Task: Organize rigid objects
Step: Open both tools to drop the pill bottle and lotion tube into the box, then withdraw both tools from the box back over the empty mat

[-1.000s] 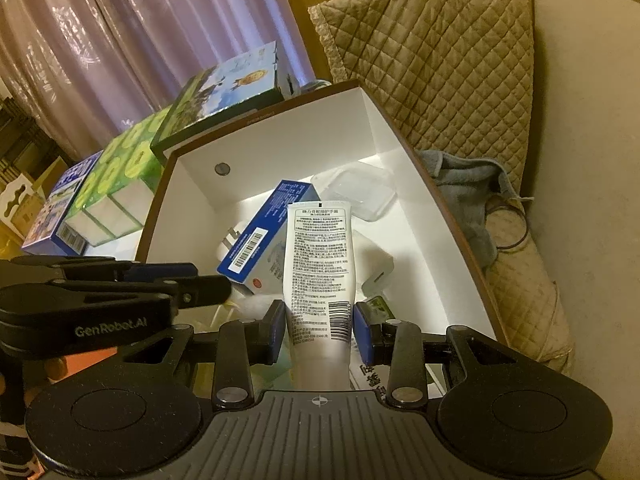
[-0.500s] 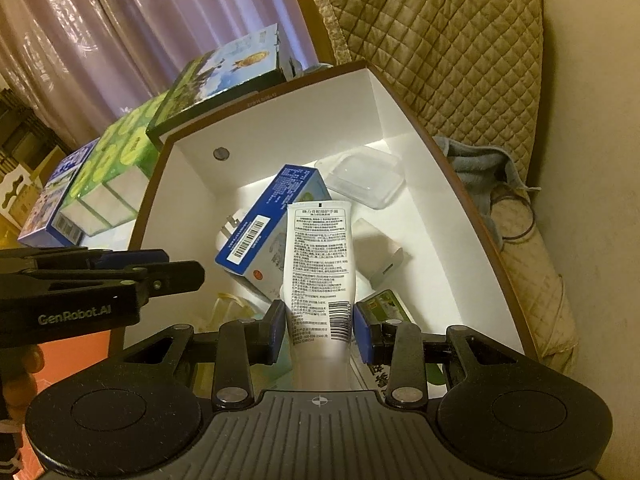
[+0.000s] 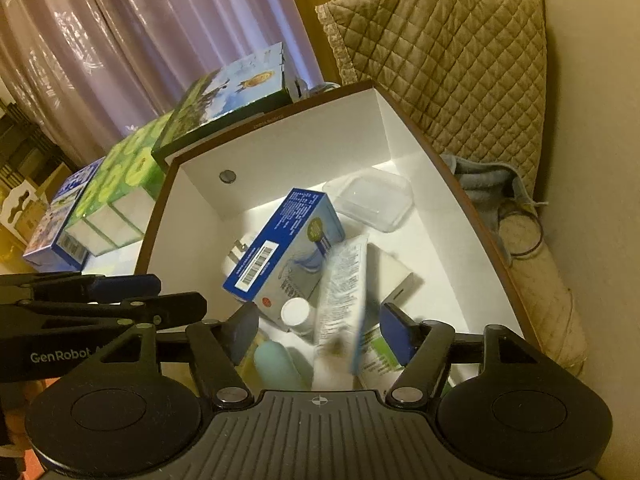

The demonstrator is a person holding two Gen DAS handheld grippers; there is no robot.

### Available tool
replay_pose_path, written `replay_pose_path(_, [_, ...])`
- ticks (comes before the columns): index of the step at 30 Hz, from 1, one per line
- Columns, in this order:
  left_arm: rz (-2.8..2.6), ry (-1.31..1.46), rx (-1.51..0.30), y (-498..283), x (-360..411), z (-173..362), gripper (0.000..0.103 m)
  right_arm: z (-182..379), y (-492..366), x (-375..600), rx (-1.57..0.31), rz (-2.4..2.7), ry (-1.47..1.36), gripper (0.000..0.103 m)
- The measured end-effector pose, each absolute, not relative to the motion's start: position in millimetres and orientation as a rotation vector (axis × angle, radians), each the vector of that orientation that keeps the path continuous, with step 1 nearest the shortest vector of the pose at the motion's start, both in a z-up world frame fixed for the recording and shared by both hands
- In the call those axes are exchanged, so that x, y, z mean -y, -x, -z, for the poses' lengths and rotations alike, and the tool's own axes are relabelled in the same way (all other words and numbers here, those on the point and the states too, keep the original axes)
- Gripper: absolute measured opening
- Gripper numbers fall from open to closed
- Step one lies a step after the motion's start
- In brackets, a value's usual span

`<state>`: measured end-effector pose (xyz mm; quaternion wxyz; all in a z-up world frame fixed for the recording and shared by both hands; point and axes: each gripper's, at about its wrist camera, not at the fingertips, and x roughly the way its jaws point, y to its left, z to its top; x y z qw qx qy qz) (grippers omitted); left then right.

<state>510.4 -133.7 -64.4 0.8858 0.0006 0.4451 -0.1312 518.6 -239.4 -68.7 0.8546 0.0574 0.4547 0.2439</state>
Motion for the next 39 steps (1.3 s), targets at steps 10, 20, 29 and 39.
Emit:
replay_pose_path(10, [0.265,0.001,-0.907,-496.5,131.2,57.2,0.062,65.2,-502.1,247.8,-0.964,-0.509,-0.097,0.069])
replay_pose_path(20, [0.236,0.005,-0.874,-475.1,131.7,44.4,0.067,55.6,-486.1,256.6,-0.936,-0.507,-0.086,0.072])
replay_pose_path(29, [0.21,-0.009,-0.829,-444.8,130.6,31.1,0.067,47.8,-467.4,260.9,-0.893,-0.509,-0.052,0.072])
replay_pose_path(39, [0.187,-0.037,-0.79,-401.4,113.1,15.7,0.069,36.6,-434.4,257.9,-0.872,-0.501,-0.082,0.073])
